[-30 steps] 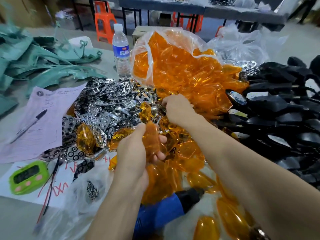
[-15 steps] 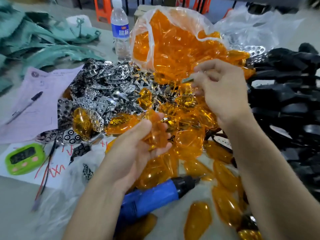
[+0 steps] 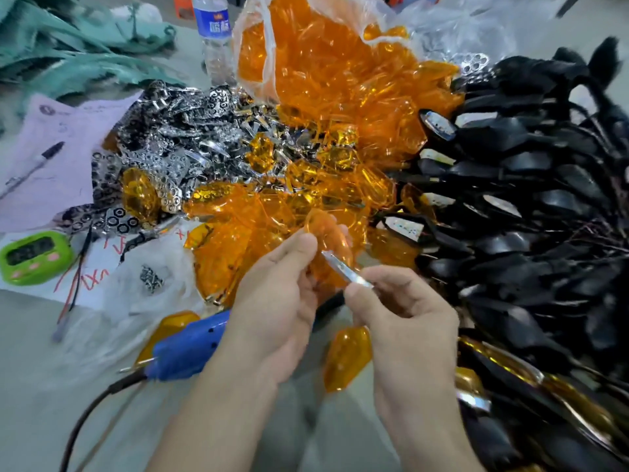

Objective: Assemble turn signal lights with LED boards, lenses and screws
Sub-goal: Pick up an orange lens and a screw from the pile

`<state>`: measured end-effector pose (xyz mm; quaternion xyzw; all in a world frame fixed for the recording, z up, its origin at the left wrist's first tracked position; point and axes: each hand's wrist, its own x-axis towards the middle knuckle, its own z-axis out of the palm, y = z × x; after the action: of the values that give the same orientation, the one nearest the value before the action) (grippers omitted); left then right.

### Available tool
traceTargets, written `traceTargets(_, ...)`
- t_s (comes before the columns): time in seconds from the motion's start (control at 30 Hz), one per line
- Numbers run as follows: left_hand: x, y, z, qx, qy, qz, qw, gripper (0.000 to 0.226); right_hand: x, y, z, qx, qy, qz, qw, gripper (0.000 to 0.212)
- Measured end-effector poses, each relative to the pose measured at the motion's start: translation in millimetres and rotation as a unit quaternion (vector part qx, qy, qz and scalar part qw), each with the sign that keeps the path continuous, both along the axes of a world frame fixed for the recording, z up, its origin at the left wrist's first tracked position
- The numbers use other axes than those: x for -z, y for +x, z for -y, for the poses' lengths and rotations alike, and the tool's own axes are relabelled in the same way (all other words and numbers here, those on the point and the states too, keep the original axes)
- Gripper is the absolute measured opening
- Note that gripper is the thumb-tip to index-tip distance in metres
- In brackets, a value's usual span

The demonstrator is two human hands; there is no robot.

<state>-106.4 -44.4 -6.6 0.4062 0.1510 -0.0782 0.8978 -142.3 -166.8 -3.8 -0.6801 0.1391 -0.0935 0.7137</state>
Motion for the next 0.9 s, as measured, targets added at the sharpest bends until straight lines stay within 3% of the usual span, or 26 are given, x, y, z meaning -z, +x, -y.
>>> traceTargets(0.1, -4.7, -10.3, 9.6, -0.029, 0.004, -0.017, 0.999, 0.029, 10.5, -7.4, -1.5, 0.036, -0.147, 0.029, 0.988, 0.024)
traceTargets(0.27, -8.1, -17.9, 14.6, -0.046, 0.051, -0.033, 0.997, 0.028, 9.0, -9.5, -7.1, 0.052, -0.205, 0.102, 0.972, 0.033)
traceTargets(0.43, -4.6, -20.2, 12.0, -0.056, 0.061, -0.030, 0.996, 0.019, 10.8, -7.4, -8.2, 0.042, -0.186, 0.128, 0.973, 0.032)
traceTargets(0.73, -4.4, -20.5, 7.4, -0.085, 0.073, -0.039, 0.993, 0.018, 6.7, -2.7, -10.7, 0.015, -0.189, 0.100, 0.977, 0.029)
traceTargets(0.9, -5.3, -18.1, 8.3, -0.081, 0.074, -0.037, 0.993, 0.022, 2.9, -1.1, -13.1, 0.010, -0.252, 0.100, 0.963, 0.026)
